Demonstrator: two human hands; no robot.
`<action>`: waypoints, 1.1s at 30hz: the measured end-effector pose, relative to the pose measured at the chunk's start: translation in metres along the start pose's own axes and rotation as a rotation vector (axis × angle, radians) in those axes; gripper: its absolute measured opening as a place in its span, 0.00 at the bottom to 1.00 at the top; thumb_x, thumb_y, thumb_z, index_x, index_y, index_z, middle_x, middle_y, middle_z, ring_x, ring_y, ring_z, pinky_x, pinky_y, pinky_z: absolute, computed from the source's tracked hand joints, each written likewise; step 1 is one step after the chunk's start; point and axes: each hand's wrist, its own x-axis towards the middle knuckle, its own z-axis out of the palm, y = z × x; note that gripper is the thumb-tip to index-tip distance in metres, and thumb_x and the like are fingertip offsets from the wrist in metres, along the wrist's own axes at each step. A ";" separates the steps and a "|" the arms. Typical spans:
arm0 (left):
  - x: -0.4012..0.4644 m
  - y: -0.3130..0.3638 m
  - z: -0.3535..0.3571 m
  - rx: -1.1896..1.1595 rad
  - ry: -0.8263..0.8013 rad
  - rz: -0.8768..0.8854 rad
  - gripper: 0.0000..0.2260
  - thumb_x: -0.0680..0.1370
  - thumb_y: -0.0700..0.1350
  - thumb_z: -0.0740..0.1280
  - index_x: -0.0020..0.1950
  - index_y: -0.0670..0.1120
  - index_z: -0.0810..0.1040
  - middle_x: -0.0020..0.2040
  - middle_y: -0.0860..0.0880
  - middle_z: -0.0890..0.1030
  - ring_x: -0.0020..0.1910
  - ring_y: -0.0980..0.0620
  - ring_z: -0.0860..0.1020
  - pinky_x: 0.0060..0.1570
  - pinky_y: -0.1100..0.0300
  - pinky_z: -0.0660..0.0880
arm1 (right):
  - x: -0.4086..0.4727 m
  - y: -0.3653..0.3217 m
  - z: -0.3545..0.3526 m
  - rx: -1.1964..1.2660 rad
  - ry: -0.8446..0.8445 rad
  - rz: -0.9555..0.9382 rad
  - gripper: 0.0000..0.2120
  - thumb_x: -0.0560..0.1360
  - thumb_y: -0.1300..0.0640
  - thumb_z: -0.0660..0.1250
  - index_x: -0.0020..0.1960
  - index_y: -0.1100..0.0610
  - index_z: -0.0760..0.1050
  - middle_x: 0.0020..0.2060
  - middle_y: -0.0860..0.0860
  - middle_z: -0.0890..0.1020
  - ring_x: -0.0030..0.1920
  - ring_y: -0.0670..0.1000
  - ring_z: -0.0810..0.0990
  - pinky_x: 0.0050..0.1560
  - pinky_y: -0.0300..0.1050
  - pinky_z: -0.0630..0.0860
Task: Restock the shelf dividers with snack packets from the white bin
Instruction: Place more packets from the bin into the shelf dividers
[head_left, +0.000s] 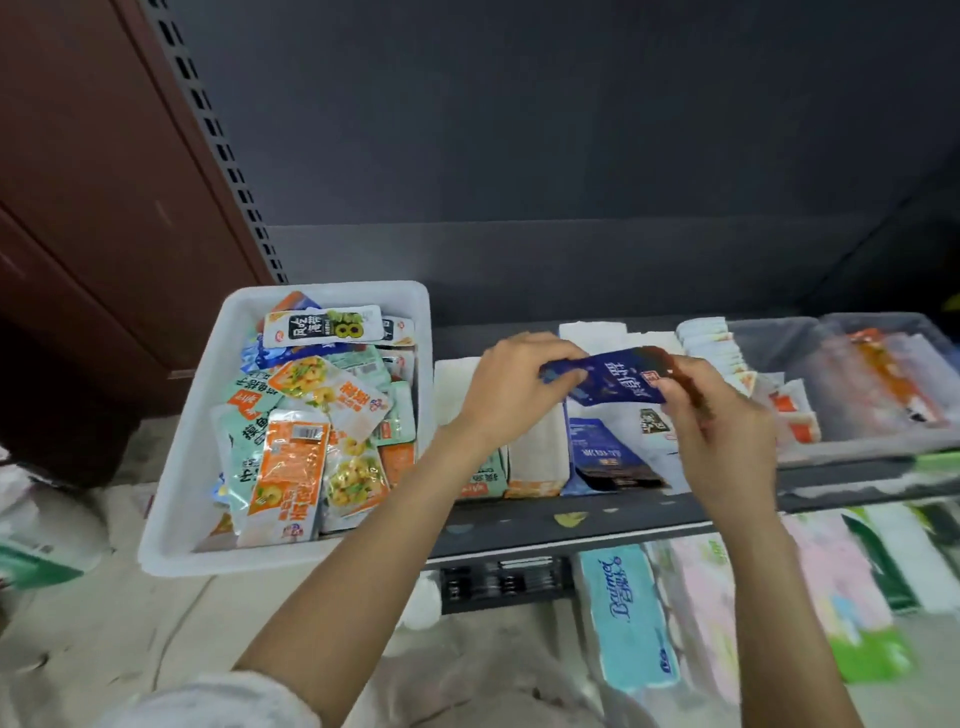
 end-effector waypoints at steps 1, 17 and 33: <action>0.001 0.002 0.012 -0.070 -0.008 -0.018 0.08 0.75 0.43 0.70 0.52 0.44 0.82 0.49 0.49 0.83 0.49 0.53 0.79 0.45 0.59 0.76 | -0.004 0.003 -0.004 -0.037 0.007 0.027 0.16 0.80 0.52 0.58 0.58 0.61 0.75 0.47 0.56 0.83 0.42 0.42 0.74 0.37 0.23 0.68; -0.031 -0.027 0.082 0.527 -0.459 -0.023 0.15 0.81 0.50 0.57 0.67 0.54 0.73 0.72 0.54 0.66 0.74 0.53 0.55 0.72 0.43 0.38 | -0.022 0.061 0.044 -0.346 -0.181 -0.054 0.09 0.67 0.67 0.71 0.41 0.54 0.83 0.35 0.52 0.83 0.35 0.55 0.80 0.41 0.46 0.75; -0.128 -0.071 -0.082 0.399 0.388 -0.545 0.09 0.77 0.46 0.65 0.56 0.48 0.80 0.43 0.49 0.82 0.42 0.49 0.79 0.41 0.58 0.73 | -0.007 -0.070 0.105 0.348 -0.388 -0.143 0.11 0.74 0.65 0.66 0.54 0.56 0.80 0.48 0.47 0.83 0.47 0.43 0.80 0.51 0.40 0.78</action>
